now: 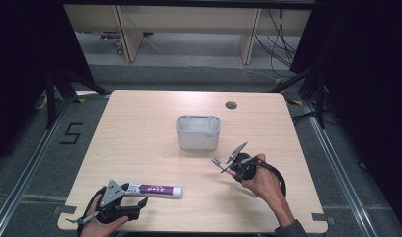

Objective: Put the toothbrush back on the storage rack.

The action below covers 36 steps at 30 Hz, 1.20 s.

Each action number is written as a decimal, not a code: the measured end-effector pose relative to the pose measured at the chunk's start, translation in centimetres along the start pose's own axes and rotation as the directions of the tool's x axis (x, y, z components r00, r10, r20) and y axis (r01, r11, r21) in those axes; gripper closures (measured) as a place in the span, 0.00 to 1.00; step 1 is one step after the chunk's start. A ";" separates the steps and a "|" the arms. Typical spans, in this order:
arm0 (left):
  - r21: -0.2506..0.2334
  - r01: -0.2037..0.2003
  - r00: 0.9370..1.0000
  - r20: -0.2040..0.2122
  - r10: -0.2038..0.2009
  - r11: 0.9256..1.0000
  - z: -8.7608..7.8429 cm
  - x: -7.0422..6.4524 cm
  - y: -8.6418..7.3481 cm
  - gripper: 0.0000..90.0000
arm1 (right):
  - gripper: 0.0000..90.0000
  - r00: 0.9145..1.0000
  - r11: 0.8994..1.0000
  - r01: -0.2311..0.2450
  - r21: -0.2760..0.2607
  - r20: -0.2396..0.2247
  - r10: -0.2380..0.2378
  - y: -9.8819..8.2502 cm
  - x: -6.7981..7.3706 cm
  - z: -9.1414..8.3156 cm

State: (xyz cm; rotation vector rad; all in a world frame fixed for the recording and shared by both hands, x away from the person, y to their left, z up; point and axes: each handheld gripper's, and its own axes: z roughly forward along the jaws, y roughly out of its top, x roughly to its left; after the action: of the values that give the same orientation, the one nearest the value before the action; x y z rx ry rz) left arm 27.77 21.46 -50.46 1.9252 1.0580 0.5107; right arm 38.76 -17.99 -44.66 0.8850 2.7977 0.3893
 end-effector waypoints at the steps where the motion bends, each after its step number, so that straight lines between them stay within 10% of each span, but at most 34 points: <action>1: 0.000 -0.002 1.000 0.000 0.002 1.000 0.0 0.0 0.0 0.18 | 0.93 1.000 1.000 0.012 -0.013 -0.001 -0.012 0.0 -0.2 -0.3; 10: 0.000 -0.001 1.000 -0.001 0.001 1.000 0.0 0.0 0.0 0.18 | 0.93 1.000 0.990 -0.004 -0.141 -0.012 0.002 -0.1 -0.9 -3.0; 22: -0.001 0.002 1.000 -0.001 -0.002 1.000 0.0 0.1 0.0 0.18 | 0.93 1.000 0.928 -0.022 -0.372 -0.011 0.019 0.7 -2.3 -4.2; 36: -0.005 0.013 1.000 -0.003 -0.013 1.000 0.0 0.1 0.0 0.18 | 0.93 0.995 0.882 -0.093 -0.463 -0.075 0.065 2.4 -3.4 -5.6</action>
State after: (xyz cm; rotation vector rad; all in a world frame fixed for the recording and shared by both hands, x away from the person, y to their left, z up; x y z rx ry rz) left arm 27.82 21.50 -50.51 1.9131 1.0699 0.5090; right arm 41.44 -19.18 -38.35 0.8778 2.5369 1.0620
